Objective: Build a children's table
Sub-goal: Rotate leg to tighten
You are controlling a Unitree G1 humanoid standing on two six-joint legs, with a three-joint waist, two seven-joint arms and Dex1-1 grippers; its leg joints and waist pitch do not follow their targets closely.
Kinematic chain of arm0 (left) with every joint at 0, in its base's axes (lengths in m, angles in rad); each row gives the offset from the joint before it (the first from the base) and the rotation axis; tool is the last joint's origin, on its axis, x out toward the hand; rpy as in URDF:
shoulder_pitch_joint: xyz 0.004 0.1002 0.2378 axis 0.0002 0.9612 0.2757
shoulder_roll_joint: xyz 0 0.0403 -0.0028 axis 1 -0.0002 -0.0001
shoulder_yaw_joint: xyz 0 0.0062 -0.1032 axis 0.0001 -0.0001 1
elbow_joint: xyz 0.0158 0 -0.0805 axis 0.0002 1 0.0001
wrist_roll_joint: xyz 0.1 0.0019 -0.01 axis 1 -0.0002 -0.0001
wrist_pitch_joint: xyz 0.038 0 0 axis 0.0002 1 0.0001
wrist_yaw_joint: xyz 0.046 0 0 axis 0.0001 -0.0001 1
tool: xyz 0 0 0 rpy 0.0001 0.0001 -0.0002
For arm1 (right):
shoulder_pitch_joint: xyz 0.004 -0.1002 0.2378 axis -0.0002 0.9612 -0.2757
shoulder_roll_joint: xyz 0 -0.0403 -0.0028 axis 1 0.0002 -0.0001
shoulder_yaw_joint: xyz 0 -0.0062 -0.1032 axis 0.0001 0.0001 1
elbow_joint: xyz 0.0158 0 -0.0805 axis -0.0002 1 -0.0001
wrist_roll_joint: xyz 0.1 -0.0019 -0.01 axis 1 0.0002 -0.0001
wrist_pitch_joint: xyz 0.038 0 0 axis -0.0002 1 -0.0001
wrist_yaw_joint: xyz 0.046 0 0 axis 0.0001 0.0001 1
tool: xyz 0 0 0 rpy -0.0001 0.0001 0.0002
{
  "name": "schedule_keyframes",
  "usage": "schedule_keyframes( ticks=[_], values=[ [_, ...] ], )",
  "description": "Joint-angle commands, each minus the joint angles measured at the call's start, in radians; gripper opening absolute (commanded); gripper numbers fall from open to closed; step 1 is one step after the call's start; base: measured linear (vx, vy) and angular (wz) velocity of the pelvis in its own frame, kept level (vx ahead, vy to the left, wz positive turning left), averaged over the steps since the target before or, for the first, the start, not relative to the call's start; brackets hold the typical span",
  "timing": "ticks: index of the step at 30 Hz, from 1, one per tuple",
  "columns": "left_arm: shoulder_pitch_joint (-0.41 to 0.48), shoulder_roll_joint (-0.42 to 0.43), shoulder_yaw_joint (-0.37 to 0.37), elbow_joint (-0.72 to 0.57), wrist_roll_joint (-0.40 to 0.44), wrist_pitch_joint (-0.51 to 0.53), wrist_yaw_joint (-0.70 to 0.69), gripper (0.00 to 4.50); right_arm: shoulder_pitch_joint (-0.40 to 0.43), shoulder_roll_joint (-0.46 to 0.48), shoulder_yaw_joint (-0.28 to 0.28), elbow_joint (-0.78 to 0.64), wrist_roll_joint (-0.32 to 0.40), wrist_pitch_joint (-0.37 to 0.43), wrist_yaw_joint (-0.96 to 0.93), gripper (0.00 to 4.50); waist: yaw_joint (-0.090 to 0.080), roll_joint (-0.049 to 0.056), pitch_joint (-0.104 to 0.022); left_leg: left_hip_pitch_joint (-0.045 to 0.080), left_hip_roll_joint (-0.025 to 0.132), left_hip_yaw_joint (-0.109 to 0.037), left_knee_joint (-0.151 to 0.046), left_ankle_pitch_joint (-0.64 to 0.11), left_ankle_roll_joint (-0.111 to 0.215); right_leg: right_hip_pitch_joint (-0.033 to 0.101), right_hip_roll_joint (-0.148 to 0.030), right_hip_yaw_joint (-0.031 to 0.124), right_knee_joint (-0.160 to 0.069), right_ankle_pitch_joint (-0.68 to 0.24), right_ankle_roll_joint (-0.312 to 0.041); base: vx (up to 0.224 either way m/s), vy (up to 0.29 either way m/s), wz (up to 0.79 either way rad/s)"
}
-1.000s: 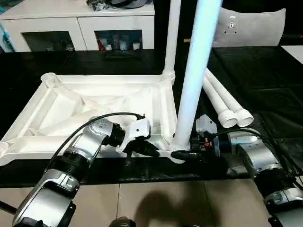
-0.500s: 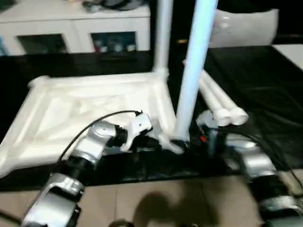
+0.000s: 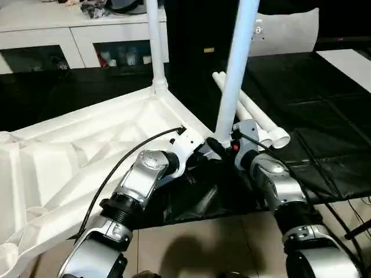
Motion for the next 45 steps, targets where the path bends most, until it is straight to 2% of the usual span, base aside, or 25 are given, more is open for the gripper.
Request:
schedule_keyframes(
  ticks=[1,3,4,7,11,16,17,19,21,23,24,29,31,33,34,38,39,40,44,45],
  values=[
    [-0.013,-0.009,0.017,-0.042,-0.032,-0.045,0.009,0.00,0.017,0.031,0.059,-0.026,0.011,-0.022,0.094,3.88,0.009,-0.016,-0.074,0.015,0.048,-0.020,-0.070,-0.283,0.063,0.044,-0.058,0.034,-0.075,-0.342,-0.184,0.000,0.000,0.00],
    [-0.010,-0.004,0.015,-0.044,-0.032,-0.049,0.001,0.00,0.022,0.021,0.058,-0.027,0.006,-0.028,0.101,4.00,0.009,-0.016,-0.075,0.010,0.047,-0.020,-0.070,-0.261,0.072,0.049,-0.059,0.034,-0.070,-0.310,-0.198,0.000,0.000,0.00],
    [-0.002,0.018,0.008,-0.046,-0.037,-0.056,-0.033,0.00,0.041,-0.021,0.058,-0.038,0.008,-0.041,0.152,4.10,0.011,-0.012,-0.074,0.012,0.047,-0.020,-0.069,-0.261,0.075,0.049,-0.060,0.033,-0.071,-0.318,-0.201,0.000,0.000,0.00],
    [0.008,0.052,-0.012,-0.047,-0.042,-0.079,-0.103,0.00,0.063,-0.077,0.055,-0.066,0.023,-0.061,0.251,4.30,0.022,-0.014,-0.075,0.012,0.049,-0.019,-0.068,-0.256,0.084,0.051,-0.060,0.034,-0.071,-0.314,-0.196,0.000,0.000,0.00],
    [0.016,0.106,-0.048,-0.038,-0.041,-0.116,-0.219,0.00,0.067,-0.160,0.067,-0.100,0.041,-0.078,0.381,4.45,0.024,-0.009,-0.074,0.014,0.051,-0.021,-0.069,-0.269,0.083,0.051,-0.057,0.031,-0.071,-0.327,-0.201,0.000,0.000,0.00],
    [0.022,0.162,-0.091,-0.033,-0.039,-0.170,-0.342,0.00,0.060,-0.214,0.099,-0.111,0.029,-0.096,0.494,4.45,0.027,-0.008,-0.072,0.016,0.055,-0.020,-0.072,-0.297,0.071,0.047,-0.058,0.032,-0.070,-0.338,-0.211,0.000,0.000,0.00],
    [0.024,0.203,-0.121,-0.028,-0.036,-0.214,-0.430,0.00,0.056,-0.245,0.123,-0.122,0.032,-0.109,0.587,4.45,0.031,-0.013,-0.072,0.017,0.055,-0.019,-0.071,-0.303,0.071,0.048,-0.058,0.032,-0.071,-0.350,-0.209,0.000,0.000,0.00],
    [0.023,0.219,-0.131,-0.025,-0.038,-0.224,-0.466,0.00,0.055,-0.257,0.134,-0.126,0.036,-0.112,0.630,4.45,0.040,-0.011,-0.072,0.018,0.058,-0.019,-0.072,-0.296,0.071,0.046,-0.059,0.034,-0.069,-0.355,-0.206,0.000,0.000,0.00],
    [0.017,0.253,-0.154,-0.014,-0.039,-0.258,-0.543,0.00,0.053,-0.282,0.164,-0.137,0.043,-0.117,0.716,4.45,0.048,-0.015,-0.071,0.021,0.060,-0.017,-0.072,-0.295,0.068,0.044,-0.059,0.035,-0.068,-0.356,-0.205,0.000,0.000,0.00],
    [0.014,0.266,-0.161,-0.009,-0.039,-0.270,-0.571,0.00,0.052,-0.290,0.176,-0.141,0.045,-0.117,0.747,4.45,0.052,-0.010,-0.070,0.022,0.061,-0.018,-0.074,-0.300,0.066,0.043,-0.059,0.036,-0.065,-0.357,-0.208,0.000,0.000,0.00],
    [0.006,0.293,-0.179,0.001,-0.033,-0.298,-0.626,0.00,0.046,-0.297,0.198,-0.140,0.044,-0.113,0.796,4.18,0.054,-0.013,-0.071,0.022,0.061,-0.019,-0.075,-0.305,0.061,0.043,-0.061,0.036,-0.065,-0.359,-0.211,0.000,0.000,0.00],
    [-0.001,0.305,-0.184,0.012,-0.037,-0.314,-0.651,0.00,0.039,-0.299,0.210,-0.137,0.050,-0.105,0.828,3.98,0.057,-0.012,-0.070,0.023,0.061,-0.018,-0.075,-0.309,0.051,0.042,-0.061,0.038,-0.064,-0.359,-0.214,0.000,0.000,0.00],
    [-0.007,0.312,-0.183,0.022,-0.038,-0.324,-0.663,0.00,0.034,-0.298,0.216,-0.142,0.061,-0.080,0.858,3.71,0.060,-0.017,-0.071,0.023,0.061,-0.019,-0.075,-0.306,0.051,0.044,-0.062,0.038,-0.063,-0.361,-0.213,0.000,0.000,0.00],
    [-0.011,0.315,-0.181,0.032,-0.039,-0.332,-0.670,0.00,0.033,-0.300,0.219,-0.143,0.068,-0.068,0.876,3.69,0.062,-0.014,-0.072,0.022,0.061,-0.018,-0.074,-0.296,0.053,0.044,-0.063,0.038,-0.063,-0.360,-0.213,0.000,0.000,0.00],
    [-0.011,0.316,-0.181,0.032,-0.039,-0.332,-0.671,0.00,0.033,-0.300,0.220,-0.143,0.068,-0.068,0.879,3.54,0.062,-0.018,-0.072,0.021,0.061,-0.018,-0.074,-0.293,0.053,0.045,-0.063,0.038,-0.063,-0.359,-0.212,0.000,0.000,0.00],
    [-0.009,0.317,-0.179,0.035,-0.043,-0.331,-0.678,0.00,0.036,-0.300,0.223,-0.143,0.071,-0.064,0.888,3.25,0.064,-0.015,-0.073,0.022,0.061,-0.018,-0.073,-0.280,0.055,0.044,-0.063,0.038,-0.061,-0.350,-0.216,0.000,0.000,0.00],
    [-0.006,0.317,-0.177,0.038,-0.045,-0.332,-0.681,0.00,0.042,-0.300,0.225,-0.148,0.075,-0.054,0.894,3.17,0.065,-0.020,-0.072,0.022,0.061,-0.017,-0.073,-0.280,0.056,0.044,-0.062,0.038,-0.063,-0.356,-0.214,0.000,0.000,0.00],
    [-0.004,0.318,-0.175,0.040,-0.047,-0.330,-0.680,0.00,0.046,-0.299,0.226,-0.153,0.078,-0.045,0.896,2.93,0.067,-0.017,-0.072,0.023,0.062,-0.018,-0.074,-0.281,0.056,0.044,-0.063,0.038,-0.062,-0.363,-0.213,0.000,0.000,0.00],
    [0.001,0.314,-0.166,0.038,-0.058,-0.318,-0.669,0.00,0.057,-0.288,0.220,-0.162,0.087,-0.026,0.890,2.82,0.068,-0.019,-0.072,0.022,0.062,-0.018,-0.074,-0.280,0.052,0.044,-0.064,0.038,-0.062,-0.374,-0.207,0.000,0.000,0.00],
    [0.008,0.303,-0.146,0.024,-0.074,-0.280,-0.641,0.00,0.068,-0.267,0.211,-0.175,0.096,-0.001,0.862,2.71,0.068,-0.019,-0.072,0.022,0.062,-0.018,-0.074,-0.276,0.051,0.044,-0.064,0.039,-0.061,-0.369,-0.207,0.000,0.000,0.00]
  ],
)
